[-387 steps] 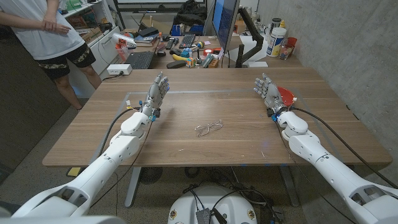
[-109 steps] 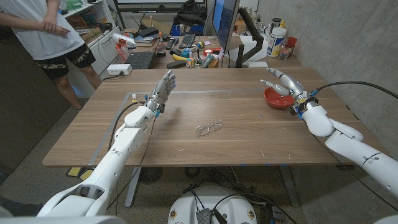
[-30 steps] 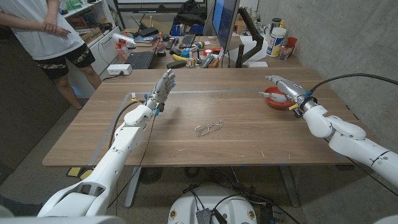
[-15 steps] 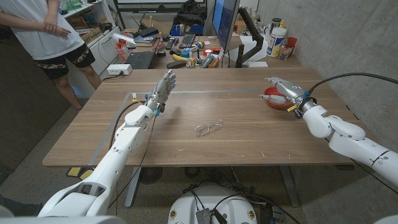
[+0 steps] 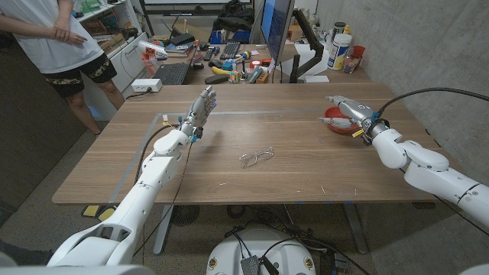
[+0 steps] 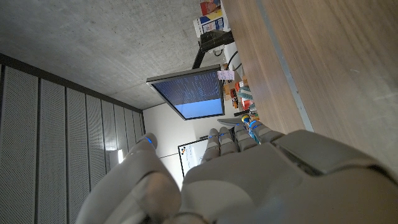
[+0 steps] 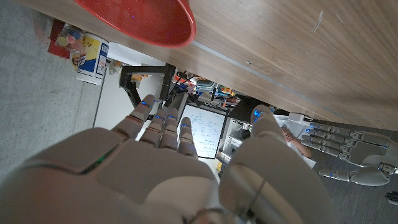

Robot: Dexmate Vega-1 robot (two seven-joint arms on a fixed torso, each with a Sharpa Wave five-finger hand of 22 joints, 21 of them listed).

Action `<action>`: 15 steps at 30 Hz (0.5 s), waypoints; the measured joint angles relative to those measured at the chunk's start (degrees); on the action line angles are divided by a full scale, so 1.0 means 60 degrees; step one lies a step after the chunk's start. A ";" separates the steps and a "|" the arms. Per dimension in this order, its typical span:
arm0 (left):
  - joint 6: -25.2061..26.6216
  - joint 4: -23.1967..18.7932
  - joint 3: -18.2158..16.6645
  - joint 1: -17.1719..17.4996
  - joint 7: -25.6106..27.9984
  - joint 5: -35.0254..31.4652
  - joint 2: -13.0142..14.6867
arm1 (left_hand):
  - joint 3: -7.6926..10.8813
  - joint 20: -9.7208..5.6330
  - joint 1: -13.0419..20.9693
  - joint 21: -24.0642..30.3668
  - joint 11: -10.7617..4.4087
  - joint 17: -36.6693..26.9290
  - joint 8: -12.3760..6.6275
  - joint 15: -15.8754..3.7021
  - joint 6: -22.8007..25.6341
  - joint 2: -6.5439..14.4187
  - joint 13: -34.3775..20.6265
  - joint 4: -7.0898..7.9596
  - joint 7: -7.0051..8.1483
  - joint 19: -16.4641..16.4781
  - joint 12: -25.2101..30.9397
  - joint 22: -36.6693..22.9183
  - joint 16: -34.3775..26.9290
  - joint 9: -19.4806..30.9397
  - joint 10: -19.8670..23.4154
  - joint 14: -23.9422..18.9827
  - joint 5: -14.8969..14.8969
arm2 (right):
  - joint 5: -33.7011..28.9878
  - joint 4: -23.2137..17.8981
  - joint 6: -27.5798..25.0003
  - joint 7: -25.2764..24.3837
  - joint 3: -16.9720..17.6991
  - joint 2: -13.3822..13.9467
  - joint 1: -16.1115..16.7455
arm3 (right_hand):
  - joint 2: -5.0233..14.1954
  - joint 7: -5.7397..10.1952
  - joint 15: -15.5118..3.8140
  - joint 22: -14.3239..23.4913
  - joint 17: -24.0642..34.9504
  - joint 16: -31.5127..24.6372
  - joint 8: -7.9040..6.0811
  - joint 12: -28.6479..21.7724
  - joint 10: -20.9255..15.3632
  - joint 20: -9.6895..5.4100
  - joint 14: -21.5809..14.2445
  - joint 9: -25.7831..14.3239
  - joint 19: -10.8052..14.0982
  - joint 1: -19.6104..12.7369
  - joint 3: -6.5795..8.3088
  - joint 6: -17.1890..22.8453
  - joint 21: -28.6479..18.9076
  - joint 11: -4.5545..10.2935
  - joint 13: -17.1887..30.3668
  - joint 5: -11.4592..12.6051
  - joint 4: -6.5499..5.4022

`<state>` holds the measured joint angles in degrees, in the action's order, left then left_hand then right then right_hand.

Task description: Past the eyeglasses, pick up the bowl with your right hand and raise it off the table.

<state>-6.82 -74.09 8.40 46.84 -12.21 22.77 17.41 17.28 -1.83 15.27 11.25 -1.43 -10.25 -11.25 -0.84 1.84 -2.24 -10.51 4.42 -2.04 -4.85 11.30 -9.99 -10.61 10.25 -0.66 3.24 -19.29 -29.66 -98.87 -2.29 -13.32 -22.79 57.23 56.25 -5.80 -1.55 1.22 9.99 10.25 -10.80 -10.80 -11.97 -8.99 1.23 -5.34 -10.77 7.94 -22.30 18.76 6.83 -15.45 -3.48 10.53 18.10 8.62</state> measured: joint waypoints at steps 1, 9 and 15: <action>0.0000 -0.0006 0.0000 0.0004 0.0002 0.0004 0.0000 | 0.0000 0.0000 0.0000 0.0000 0.0000 0.0000 0.0000 0.0000 0.0000 0.0000 0.0000 0.0000 0.0000 0.0000 0.0000 0.0000 0.0000 0.0000 0.0000 0.0000 0.0000 | -0.0011 -0.0012 -0.0013 0.0019 -0.0006 0.0012 0.0000 | 0.0000 0.0000 0.0000 0.0000 0.0000 0.0000 0.0000 0.0000 0.0000 0.0000 0.0000 0.0000 0.0000 0.0000 0.0000 0.0000 0.0000 0.0000 0.0000 0.0000 0.0000; -0.0002 -0.0065 -0.0005 0.0044 0.0014 0.0018 0.0000 | 0.0000 0.0000 0.0000 0.0000 0.0000 0.0000 0.0000 0.0000 0.0000 0.0000 0.0000 0.0000 0.0000 0.0000 0.0000 0.0000 0.0000 0.0000 0.0000 0.0000 0.0000 | -0.0068 -0.0049 -0.0122 0.0129 -0.0042 0.0062 0.0000 | 0.0000 0.0035 0.0000 0.0000 0.0000 0.0000 -0.0001 0.0000 0.0035 0.0000 0.0000 0.0000 0.0000 0.0000 0.0000 -0.0034 0.0035 0.0035 0.0000 0.0000 0.0000; -0.0002 -0.0096 -0.0012 0.0072 0.0021 0.0028 0.0007 | 0.0001 0.0000 0.0000 0.0000 0.0000 0.0000 0.0000 0.0000 0.0000 0.0000 0.0000 0.0000 0.0000 0.0000 0.0000 0.0000 0.0000 0.0000 0.0000 0.0000 0.0000 | -0.0137 -0.0081 -0.0220 0.0244 -0.0091 0.0105 0.0000 | -0.0036 0.0037 0.0000 0.0000 0.0000 0.0000 -0.0001 0.0000 0.0034 0.0000 0.0001 0.0000 -0.0001 -0.0035 0.0000 -0.0036 0.0034 0.0035 0.0000 0.0074 0.0000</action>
<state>-6.83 -74.66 8.33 47.27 -12.09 22.93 17.45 17.29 -1.83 15.27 11.25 -1.43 -10.25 -11.25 -0.84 1.84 -2.24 -10.51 4.42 -2.04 -4.85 11.30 -9.99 -10.61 10.25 -0.66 3.24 -19.29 -30.49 -99.35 -3.60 -11.86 -23.34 57.85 56.25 -6.02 -1.33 1.22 9.99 10.25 -10.80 -10.81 -11.97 -8.78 1.23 -5.34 -10.77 7.94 -22.51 18.76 6.62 -15.25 -3.27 10.53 18.54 8.62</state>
